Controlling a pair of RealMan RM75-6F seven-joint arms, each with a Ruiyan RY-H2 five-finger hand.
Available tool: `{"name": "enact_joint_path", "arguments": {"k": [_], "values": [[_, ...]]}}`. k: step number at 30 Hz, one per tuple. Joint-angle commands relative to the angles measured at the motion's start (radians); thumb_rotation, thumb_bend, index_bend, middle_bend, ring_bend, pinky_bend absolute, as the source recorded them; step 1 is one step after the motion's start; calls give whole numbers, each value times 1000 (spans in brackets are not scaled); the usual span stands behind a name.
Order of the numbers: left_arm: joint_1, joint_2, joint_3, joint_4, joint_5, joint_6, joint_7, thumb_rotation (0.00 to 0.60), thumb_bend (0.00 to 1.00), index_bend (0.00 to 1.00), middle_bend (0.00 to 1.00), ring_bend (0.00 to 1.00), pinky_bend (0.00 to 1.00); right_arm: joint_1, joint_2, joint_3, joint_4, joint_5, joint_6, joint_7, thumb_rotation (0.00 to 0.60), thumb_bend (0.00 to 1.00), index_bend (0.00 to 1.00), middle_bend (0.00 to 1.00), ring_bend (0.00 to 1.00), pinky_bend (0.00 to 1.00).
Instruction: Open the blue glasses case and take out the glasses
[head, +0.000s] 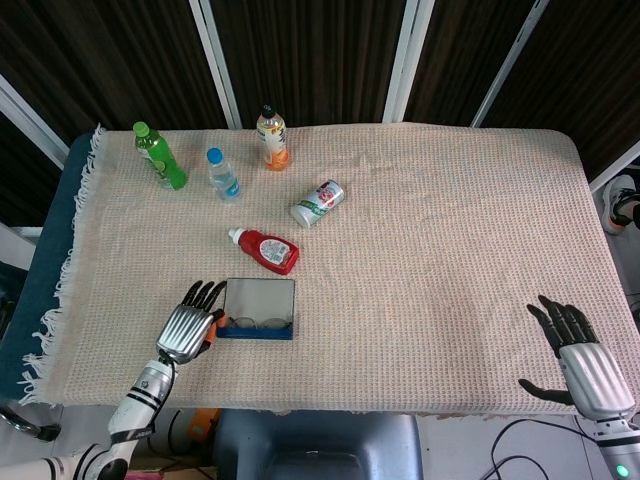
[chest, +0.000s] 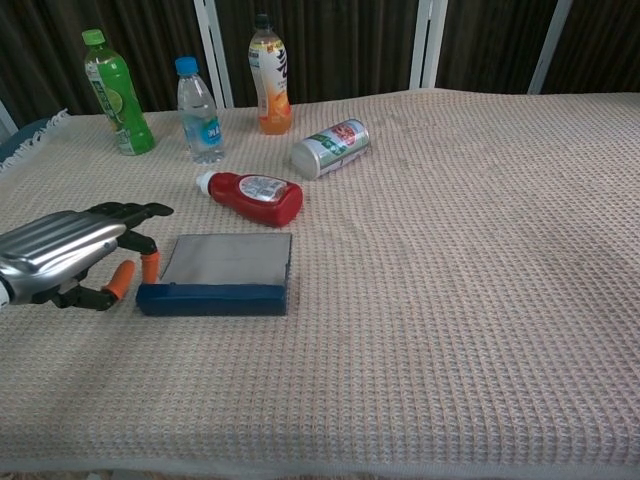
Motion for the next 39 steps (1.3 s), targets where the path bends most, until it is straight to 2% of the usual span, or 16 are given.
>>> {"name": "enact_joint_path", "arguments": {"k": [1, 5, 12, 17, 25, 30, 39], "values": [[14, 33, 30, -36, 26, 2, 4, 600, 731, 509, 0, 0, 0, -1, -1, -1, -1, 0, 0, -3, 600, 152, 0, 0, 0, 33], [28, 67, 73, -72, 76, 8, 14, 600, 734, 513, 0, 0, 0, -3, -2, -1, -2, -2, 3, -5, 600, 152, 0, 0, 0, 33], [42, 85, 142, -109, 182, 3, -43, 600, 749, 547, 0, 0, 0, -4, -1, -3, -3, -8, 7, -2, 600, 153, 0, 0, 0, 33], [42, 82, 169, -141, 224, -21, -68, 600, 748, 513, 0, 0, 0, -8, 2, -3, -1, -13, 17, 11, 600, 152, 0, 0, 0, 33], [47, -12, 174, -72, 343, 26, -153, 600, 747, 421, 0, 0, 0, -13, 9, -5, 3, -24, 32, 34, 600, 152, 0, 0, 0, 33], [44, -55, 161, -47, 360, 25, -163, 600, 743, 373, 0, 0, 0, -16, 15, -3, 7, -28, 43, 55, 600, 152, 0, 0, 0, 33], [34, -117, 155, -14, 383, 6, -138, 600, 740, 352, 0, 0, 0, -24, 23, -1, 12, -33, 63, 80, 600, 153, 0, 0, 0, 33]]}}
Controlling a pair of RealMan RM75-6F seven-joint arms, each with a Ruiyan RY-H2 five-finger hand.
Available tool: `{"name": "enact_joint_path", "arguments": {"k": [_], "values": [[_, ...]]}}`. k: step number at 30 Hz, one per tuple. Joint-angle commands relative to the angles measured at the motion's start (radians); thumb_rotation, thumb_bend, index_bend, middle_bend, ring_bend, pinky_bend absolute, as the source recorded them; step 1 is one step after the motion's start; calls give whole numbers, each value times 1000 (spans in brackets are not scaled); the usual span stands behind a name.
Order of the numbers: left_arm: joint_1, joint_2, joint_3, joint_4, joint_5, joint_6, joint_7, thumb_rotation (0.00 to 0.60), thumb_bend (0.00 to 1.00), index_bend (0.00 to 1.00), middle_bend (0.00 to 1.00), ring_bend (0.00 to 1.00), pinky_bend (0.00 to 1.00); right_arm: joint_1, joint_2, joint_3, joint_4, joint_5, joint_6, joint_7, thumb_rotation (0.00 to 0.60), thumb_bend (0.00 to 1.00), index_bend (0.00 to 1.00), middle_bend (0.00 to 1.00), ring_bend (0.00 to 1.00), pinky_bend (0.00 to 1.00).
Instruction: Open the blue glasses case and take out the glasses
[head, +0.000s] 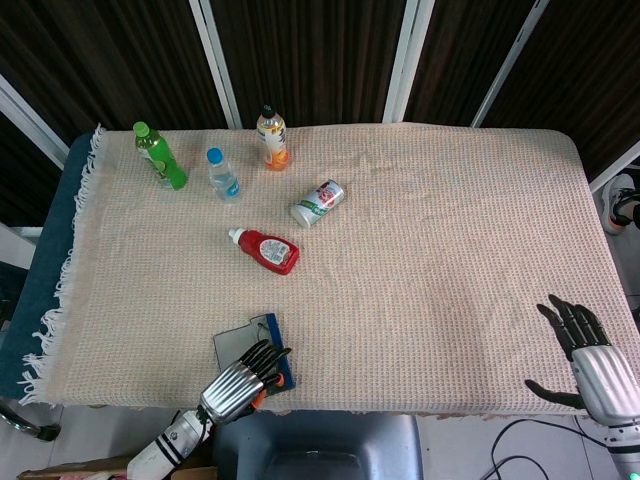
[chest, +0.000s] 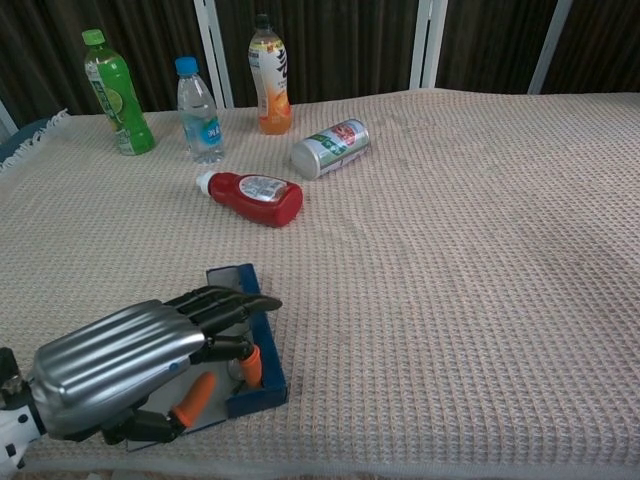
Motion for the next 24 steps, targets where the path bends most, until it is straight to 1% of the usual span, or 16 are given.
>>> {"name": "enact_joint_path", "arguments": {"k": [1, 4, 8, 14, 18, 21, 24], "values": [[-4, -20, -5, 11, 10, 0, 4, 600, 741, 345, 0, 0, 0, -3, 3, 1, 2, -1, 6, 7, 600, 153, 0, 0, 0, 33], [-11, -46, -21, 31, 11, -3, 6, 600, 745, 325, 0, 0, 0, -6, 7, 2, 3, -2, 14, 19, 600, 153, 0, 0, 0, 33], [-26, -88, -51, 55, -18, -31, -18, 600, 742, 309, 0, 0, 0, -13, 12, 4, 6, -3, 30, 38, 600, 152, 0, 0, 0, 33], [-50, -152, -91, 104, -54, -69, -20, 600, 742, 298, 0, 0, 0, -18, 20, 8, 10, 2, 41, 64, 600, 152, 0, 0, 0, 33], [-64, -193, -119, 142, -69, -72, -20, 600, 742, 288, 0, 0, 0, -22, 25, 10, 13, 5, 47, 80, 600, 153, 0, 0, 0, 33], [-76, -223, -147, 173, -81, -67, -29, 600, 740, 280, 0, 0, 0, -24, 29, 12, 16, 9, 52, 95, 600, 152, 0, 0, 0, 33], [-86, -250, -186, 205, -127, -84, -34, 600, 737, 278, 0, 0, 0, -28, 34, 16, 18, 14, 60, 109, 600, 152, 0, 0, 0, 33]]}}
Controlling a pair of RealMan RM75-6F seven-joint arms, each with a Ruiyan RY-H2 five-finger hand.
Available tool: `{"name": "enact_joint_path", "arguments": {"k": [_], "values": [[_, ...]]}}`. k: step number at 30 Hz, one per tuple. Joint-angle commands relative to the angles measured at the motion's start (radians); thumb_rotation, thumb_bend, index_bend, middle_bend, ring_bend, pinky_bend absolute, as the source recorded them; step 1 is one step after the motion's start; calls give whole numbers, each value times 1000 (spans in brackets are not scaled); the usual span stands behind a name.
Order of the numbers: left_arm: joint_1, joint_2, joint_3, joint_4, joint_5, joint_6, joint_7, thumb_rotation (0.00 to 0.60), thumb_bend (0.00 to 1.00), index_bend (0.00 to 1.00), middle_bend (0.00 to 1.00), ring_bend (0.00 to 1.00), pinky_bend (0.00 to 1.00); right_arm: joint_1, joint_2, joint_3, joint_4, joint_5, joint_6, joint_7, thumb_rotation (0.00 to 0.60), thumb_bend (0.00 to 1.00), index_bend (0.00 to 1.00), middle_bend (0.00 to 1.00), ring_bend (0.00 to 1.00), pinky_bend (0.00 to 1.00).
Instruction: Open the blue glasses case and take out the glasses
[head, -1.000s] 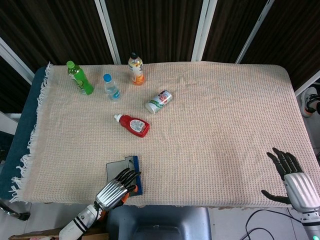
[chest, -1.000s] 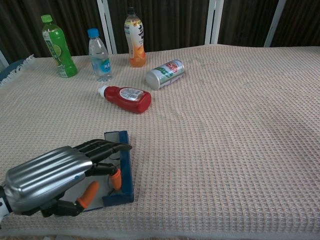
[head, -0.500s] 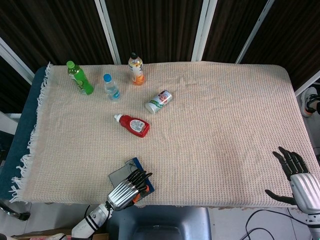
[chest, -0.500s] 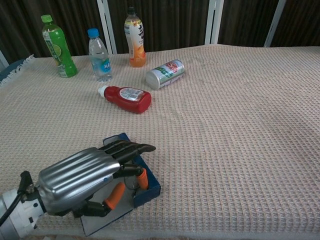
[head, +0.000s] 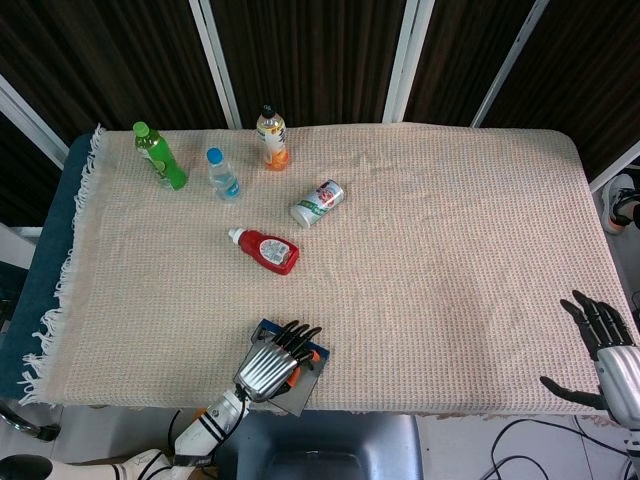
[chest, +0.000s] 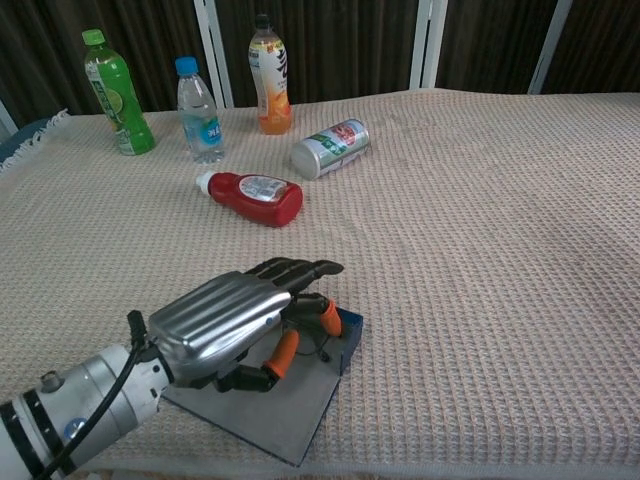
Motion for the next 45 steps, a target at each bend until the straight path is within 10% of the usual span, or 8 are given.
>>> {"name": "enact_joint_path", "arguments": {"k": [1, 19, 30, 45], "values": [[-15, -31, -42, 35, -51, -19, -1, 600, 737, 278, 0, 0, 0, -4, 4, 3, 2, 4, 7, 11, 600, 152, 0, 0, 0, 33], [-22, 7, -57, -12, -59, 47, -10, 600, 577, 340, 0, 0, 0, -3, 7, 6, 3, 6, -6, 12, 600, 152, 0, 0, 0, 33], [-49, 26, -178, -87, -252, -11, 79, 600, 457, 340, 0, 0, 0, 9, 4, 1, -1, 1, -35, -12, 600, 152, 0, 0, 0, 33], [-83, 54, -197, -177, -476, -56, 313, 600, 443, 337, 0, 0, 0, 11, 7, 0, -1, -2, -37, -4, 600, 152, 0, 0, 0, 33]]}}
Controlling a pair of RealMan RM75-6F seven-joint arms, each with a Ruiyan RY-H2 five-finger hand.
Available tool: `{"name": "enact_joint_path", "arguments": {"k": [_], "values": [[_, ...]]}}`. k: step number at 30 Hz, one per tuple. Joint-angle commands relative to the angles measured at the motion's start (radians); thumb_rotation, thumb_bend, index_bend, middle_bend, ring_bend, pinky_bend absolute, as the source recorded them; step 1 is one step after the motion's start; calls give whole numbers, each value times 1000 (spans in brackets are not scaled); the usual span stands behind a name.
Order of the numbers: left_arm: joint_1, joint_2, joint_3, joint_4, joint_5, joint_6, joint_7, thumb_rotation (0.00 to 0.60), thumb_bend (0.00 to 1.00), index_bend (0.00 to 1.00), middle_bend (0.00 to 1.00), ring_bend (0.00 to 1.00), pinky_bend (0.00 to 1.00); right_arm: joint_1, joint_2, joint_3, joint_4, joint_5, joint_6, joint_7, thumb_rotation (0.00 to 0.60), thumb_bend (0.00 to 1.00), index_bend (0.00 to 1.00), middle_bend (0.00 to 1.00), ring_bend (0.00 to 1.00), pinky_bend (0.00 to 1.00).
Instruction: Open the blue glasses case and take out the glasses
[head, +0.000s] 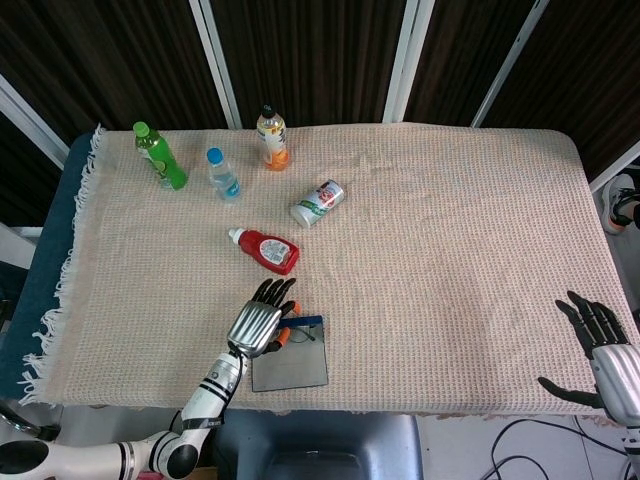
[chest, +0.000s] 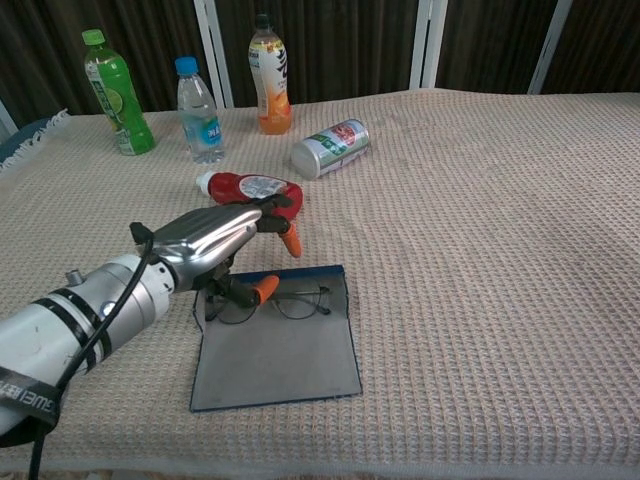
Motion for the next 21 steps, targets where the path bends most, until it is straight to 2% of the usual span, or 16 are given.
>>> {"name": "enact_joint_path", "arguments": {"k": [1, 8, 21], "values": [[-12, 15, -1, -42, -62, -5, 62, 600, 446, 338, 0, 0, 0, 0, 0, 0, 0, -1, 0, 0, 600, 152, 0, 0, 0, 33], [-32, 16, 11, -69, -133, 21, 157, 600, 458, 353, 0, 0, 0, 1, 0, -2, 0, -5, -1, 0, 600, 152, 0, 0, 0, 33], [-57, 8, 23, -65, -180, 49, 184, 600, 469, 378, 0, 0, 0, -3, 2, -4, 3, -9, 6, 9, 600, 152, 0, 0, 0, 33]]}}
